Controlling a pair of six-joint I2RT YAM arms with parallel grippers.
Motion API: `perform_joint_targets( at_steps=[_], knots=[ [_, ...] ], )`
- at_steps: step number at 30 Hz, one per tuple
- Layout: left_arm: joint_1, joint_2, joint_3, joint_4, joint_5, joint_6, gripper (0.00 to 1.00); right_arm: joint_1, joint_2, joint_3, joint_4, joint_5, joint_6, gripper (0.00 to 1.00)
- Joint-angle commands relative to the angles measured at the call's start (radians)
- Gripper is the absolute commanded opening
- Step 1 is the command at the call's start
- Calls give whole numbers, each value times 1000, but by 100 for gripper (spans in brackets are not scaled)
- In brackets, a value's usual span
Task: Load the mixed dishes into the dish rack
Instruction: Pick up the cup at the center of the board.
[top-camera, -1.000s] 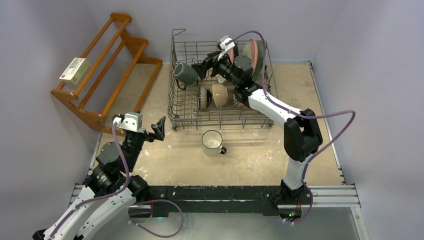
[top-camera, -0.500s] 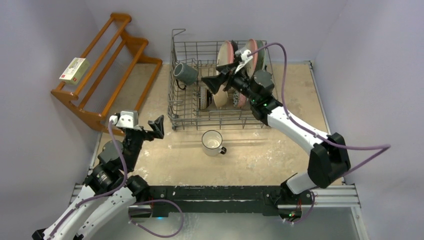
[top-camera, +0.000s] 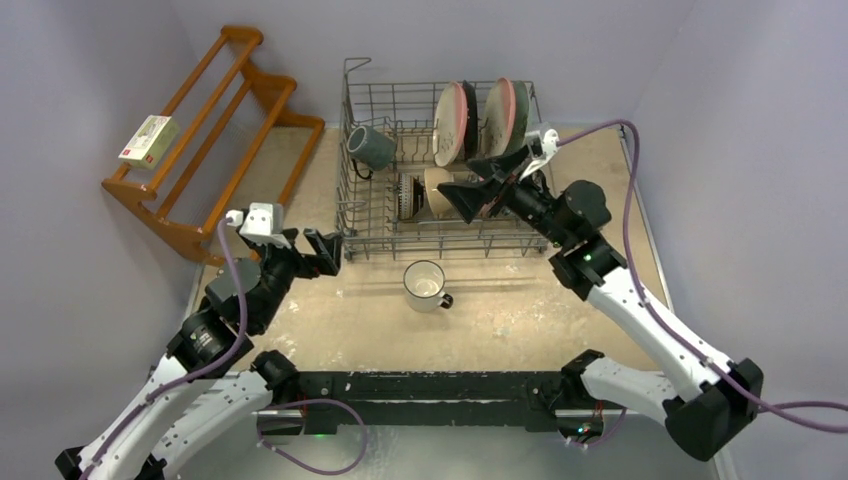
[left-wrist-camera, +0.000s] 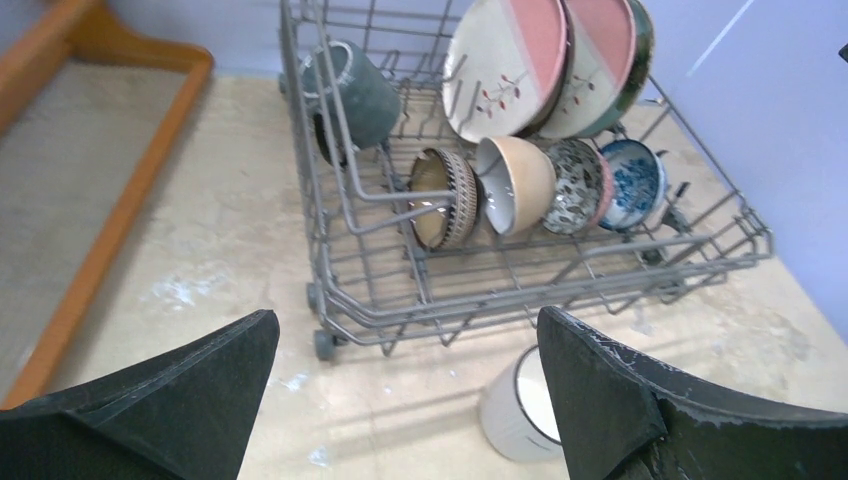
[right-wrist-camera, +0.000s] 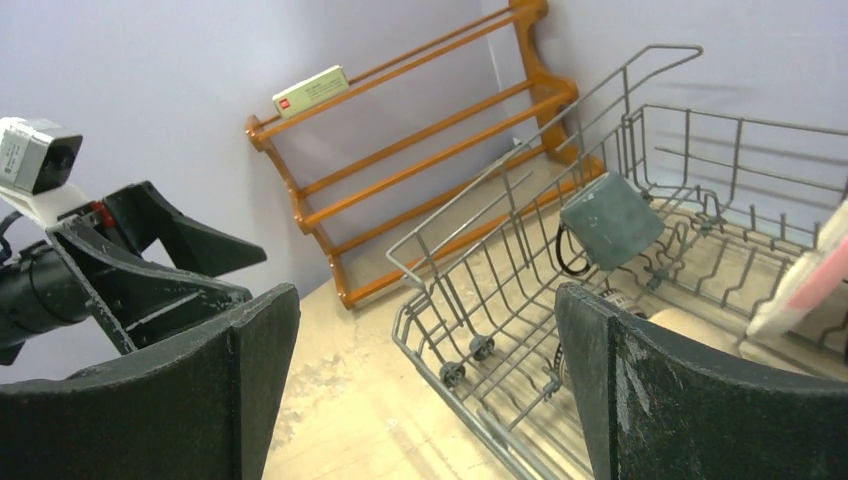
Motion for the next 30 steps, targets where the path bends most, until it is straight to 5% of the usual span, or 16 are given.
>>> perform_joint_targets(
  at_steps=[1,6,15,24,30],
  knots=[
    [7,-2,34,-73,101,-157,98,-2,-78,7,-209,92,-16,99],
    [8,98,55,-171,139,-283,94,-1,-166,-12,-291,201,-11,99],
    [-6,244,-25,-49,359,-434,84,-1,-217,-4,-382,327,-17,99],
    [-252,466,-10,-21,159,-525,81,-2,-207,0,-467,420,-28,99],
    [-293,576,5,-1,71,-577,75,-2,-228,-29,-454,410,-29,99]
  ],
)
